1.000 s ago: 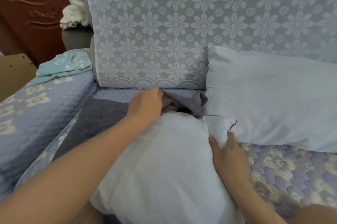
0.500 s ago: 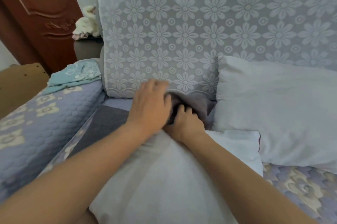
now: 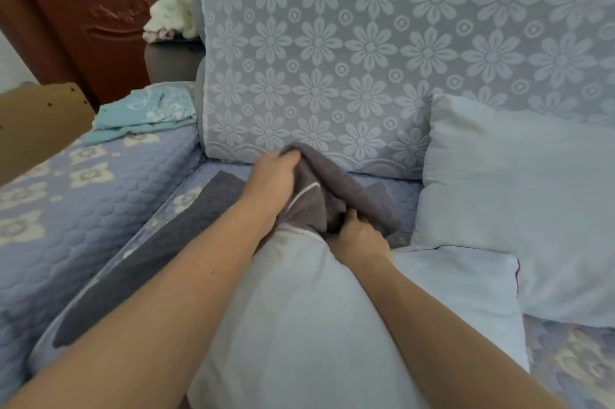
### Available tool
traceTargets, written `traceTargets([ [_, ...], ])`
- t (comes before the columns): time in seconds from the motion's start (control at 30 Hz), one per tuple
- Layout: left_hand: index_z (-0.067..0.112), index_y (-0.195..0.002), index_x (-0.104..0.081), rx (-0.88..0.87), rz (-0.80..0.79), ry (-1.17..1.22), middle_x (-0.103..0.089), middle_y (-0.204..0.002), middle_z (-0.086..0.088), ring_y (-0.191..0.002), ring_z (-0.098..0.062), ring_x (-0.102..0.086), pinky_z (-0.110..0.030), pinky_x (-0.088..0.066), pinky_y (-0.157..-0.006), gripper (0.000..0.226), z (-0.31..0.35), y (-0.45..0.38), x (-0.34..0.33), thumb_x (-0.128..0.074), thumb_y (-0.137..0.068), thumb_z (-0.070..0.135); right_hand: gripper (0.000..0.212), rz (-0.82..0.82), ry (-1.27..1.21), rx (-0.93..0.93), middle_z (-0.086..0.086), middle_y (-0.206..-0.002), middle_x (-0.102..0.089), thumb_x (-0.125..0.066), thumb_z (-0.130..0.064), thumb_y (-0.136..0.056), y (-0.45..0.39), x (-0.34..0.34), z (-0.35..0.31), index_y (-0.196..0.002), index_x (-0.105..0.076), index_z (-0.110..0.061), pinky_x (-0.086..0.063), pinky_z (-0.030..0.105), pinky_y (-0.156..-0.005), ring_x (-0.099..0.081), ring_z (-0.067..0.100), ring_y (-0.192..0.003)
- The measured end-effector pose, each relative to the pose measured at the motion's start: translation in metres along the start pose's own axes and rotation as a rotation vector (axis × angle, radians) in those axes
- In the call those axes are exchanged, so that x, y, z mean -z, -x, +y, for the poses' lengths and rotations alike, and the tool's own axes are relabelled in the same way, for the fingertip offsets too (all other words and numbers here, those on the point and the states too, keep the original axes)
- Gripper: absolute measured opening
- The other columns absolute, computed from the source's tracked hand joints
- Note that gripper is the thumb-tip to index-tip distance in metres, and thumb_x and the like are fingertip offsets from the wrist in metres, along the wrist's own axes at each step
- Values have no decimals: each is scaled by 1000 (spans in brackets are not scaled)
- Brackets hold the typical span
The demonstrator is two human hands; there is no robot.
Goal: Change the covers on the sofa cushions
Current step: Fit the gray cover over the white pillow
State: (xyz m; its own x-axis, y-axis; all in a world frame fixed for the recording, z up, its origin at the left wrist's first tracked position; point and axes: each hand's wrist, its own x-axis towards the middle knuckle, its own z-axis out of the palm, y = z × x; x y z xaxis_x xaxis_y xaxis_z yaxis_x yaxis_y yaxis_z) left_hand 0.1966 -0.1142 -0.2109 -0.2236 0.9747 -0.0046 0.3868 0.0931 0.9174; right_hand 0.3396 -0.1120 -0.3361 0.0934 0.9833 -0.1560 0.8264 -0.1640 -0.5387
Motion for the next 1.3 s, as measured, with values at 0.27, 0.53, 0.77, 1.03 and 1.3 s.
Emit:
traceTargets([
  [0.27,7,-137,-58,239,-141,-183,-58,-140,-16,-128,-31,-54,-35,-38,-108,64,-41,11,5,-26,-106,54,82,74,-18,59,11,-136,-55,-57,-73,-77,11,-2,-11,-139,-38,-23,-46,46,-94,-58,39,-118],
  [0.53,12,-116,-74,427,-550,256,-75,-113,-12,-99,-25,-73,-36,-53,-95,53,-35,13,21,-45,-101,55,43,292,-89,58,14,-127,-59,-54,-41,-91,-3,-1,-23,-124,-39,-18,-47,47,-87,-59,41,-113],
  [0.77,21,-140,-54,349,-442,-61,-53,-147,-6,-133,-23,-50,-35,-38,-109,47,-62,-19,33,-44,-104,50,34,353,-225,-297,25,-129,-59,-56,-13,-90,-22,1,30,-121,-61,-1,-45,41,-99,-56,40,-118],
  [1.03,32,-143,-49,-364,-699,-1254,-46,-154,-7,-147,-22,-34,-44,-9,-125,40,-65,-34,14,-37,-107,18,38,-67,182,-148,15,-128,-64,-43,-32,-97,-2,26,43,-120,-65,-12,-48,40,-97,-60,34,-117],
  [1.3,29,-93,-65,-354,-232,-940,-69,-99,1,-88,-16,-60,-31,-49,-81,23,-34,-29,150,-48,-105,37,40,-318,286,87,14,-136,-59,-39,-29,-105,9,117,-3,-131,-60,-8,-41,31,-99,-55,28,-125],
])
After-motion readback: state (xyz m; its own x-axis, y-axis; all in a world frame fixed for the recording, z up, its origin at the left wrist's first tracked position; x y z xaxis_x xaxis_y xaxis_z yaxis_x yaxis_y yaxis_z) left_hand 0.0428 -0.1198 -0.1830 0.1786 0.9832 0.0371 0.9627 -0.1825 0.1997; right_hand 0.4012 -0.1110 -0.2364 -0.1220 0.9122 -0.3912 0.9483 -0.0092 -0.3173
